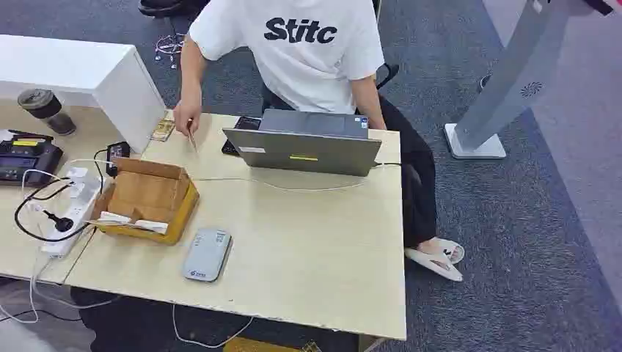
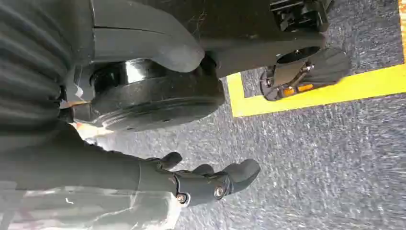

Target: Pass the card to the sensor for recognition and then transmit it.

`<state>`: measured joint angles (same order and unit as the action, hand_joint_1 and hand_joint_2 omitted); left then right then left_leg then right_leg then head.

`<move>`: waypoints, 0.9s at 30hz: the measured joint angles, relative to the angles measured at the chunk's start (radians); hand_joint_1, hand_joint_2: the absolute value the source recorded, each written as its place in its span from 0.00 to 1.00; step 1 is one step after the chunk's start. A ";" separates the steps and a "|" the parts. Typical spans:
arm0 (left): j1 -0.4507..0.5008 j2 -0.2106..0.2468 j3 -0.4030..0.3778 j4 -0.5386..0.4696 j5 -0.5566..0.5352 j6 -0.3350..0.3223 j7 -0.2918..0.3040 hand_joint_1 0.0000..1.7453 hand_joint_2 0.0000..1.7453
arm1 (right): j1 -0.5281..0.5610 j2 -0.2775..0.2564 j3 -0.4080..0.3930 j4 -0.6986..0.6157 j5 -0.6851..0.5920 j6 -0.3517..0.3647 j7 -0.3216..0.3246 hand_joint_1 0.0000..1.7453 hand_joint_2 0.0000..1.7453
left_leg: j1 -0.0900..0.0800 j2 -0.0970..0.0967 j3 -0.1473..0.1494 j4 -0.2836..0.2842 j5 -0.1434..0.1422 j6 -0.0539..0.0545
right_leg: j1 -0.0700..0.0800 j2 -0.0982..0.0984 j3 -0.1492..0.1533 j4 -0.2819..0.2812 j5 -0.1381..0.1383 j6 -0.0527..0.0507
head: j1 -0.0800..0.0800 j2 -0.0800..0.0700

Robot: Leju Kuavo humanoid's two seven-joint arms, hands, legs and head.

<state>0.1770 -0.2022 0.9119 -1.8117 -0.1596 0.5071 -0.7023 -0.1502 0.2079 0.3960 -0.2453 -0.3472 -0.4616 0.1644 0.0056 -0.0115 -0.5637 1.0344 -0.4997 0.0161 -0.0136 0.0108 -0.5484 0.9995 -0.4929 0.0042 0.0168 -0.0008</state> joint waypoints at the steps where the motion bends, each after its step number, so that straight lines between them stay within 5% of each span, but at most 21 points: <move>1: 0.007 0.006 -0.042 -0.011 -0.034 0.024 0.000 0.00 1.00 | 0.000 -0.001 0.000 0.000 -0.004 0.006 -0.004 0.00 1.00 | 0.000 0.000 0.000 0.000 0.000 0.000 | 0.000 0.000 0.000 0.000 0.000 0.000 | 0.000 0.000; 7: 0.009 0.051 -0.256 -0.036 -0.188 0.083 0.025 0.00 1.00 | 0.001 -0.002 0.000 0.001 -0.011 0.033 -0.014 0.00 1.00 | 0.000 0.000 0.001 0.000 0.001 -0.001 | 0.000 0.000 0.001 0.000 0.001 0.000 | 0.000 0.000; 13: -0.052 0.150 -0.386 -0.025 -0.458 0.109 0.218 0.00 1.00 | 0.001 -0.003 0.000 0.002 -0.011 0.065 0.010 0.00 1.00 | 0.000 0.000 0.000 0.000 0.002 -0.002 | 0.001 0.000 0.001 0.000 0.001 -0.001 | 0.000 0.000; 24: -0.145 0.254 -0.467 0.050 -0.581 0.115 0.336 0.00 1.00 | 0.001 -0.003 0.000 0.002 -0.009 0.071 0.022 0.00 1.00 | 0.001 0.000 0.000 0.000 0.002 -0.002 | 0.001 0.000 0.000 0.001 0.001 -0.001 | 0.000 0.000; 25: -0.188 0.284 -0.493 0.107 -0.650 0.108 0.390 0.00 1.00 | 0.001 -0.003 0.000 0.002 -0.009 0.079 0.028 0.00 1.00 | 0.001 0.000 0.000 0.000 0.002 -0.002 | 0.001 0.000 0.000 0.001 0.001 -0.001 | 0.000 0.000; 27: -0.218 0.294 -0.514 0.152 -0.656 0.113 0.402 0.00 1.00 | 0.001 -0.003 0.000 0.002 -0.008 0.084 0.035 0.00 1.00 | 0.001 0.000 0.000 0.000 0.002 -0.003 | 0.001 0.001 0.000 0.001 0.001 -0.001 | 0.000 0.000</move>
<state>-0.0409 0.0923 0.3975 -1.6593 -0.8152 0.6199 -0.2998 -0.1495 0.2045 0.3960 -0.2438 -0.3552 -0.3777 0.1999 0.0065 -0.0115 -0.5634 1.0344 -0.4975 0.0130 -0.0130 0.0115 -0.5484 1.0009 -0.4919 0.0031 0.0172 -0.0008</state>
